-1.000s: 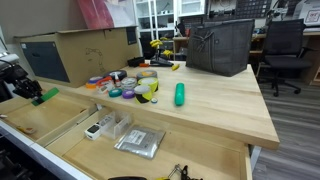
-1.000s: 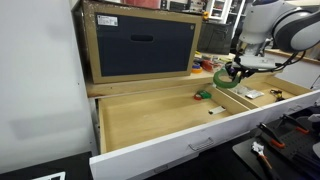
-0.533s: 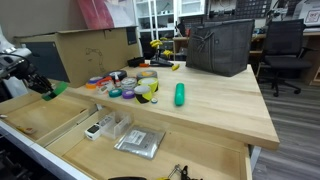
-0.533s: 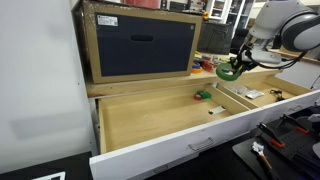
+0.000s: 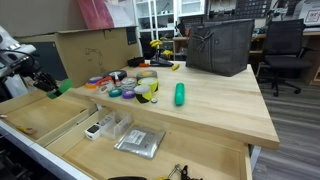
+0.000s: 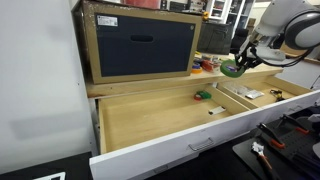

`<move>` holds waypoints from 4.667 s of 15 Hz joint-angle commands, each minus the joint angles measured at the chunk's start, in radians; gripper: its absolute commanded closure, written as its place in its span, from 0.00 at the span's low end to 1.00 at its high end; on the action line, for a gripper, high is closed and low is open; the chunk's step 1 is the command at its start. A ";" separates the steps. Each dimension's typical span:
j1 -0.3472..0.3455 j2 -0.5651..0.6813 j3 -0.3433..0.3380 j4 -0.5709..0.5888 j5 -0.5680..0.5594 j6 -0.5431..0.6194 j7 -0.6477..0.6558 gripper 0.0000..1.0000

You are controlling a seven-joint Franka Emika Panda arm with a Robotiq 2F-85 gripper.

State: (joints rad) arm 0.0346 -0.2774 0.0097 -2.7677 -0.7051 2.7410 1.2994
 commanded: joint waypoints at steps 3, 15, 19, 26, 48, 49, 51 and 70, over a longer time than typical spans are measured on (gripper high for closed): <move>0.000 0.000 0.000 0.000 0.000 0.000 0.000 0.94; 0.014 0.020 -0.350 -0.004 0.229 0.075 -0.403 0.94; -0.079 0.025 -0.308 0.038 0.558 0.051 -0.729 0.94; -0.057 0.107 -0.201 0.243 0.894 -0.045 -1.030 0.94; -0.089 0.306 -0.084 0.361 0.982 -0.205 -1.072 0.94; -0.087 0.305 -0.081 0.371 0.963 -0.208 -1.064 0.94; -0.080 0.306 -0.072 0.398 0.936 -0.215 -1.048 0.94; -0.068 0.445 -0.068 0.553 0.879 -0.359 -1.007 0.94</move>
State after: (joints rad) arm -0.0348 0.1402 -0.0518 -2.2654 0.2058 2.4329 0.2565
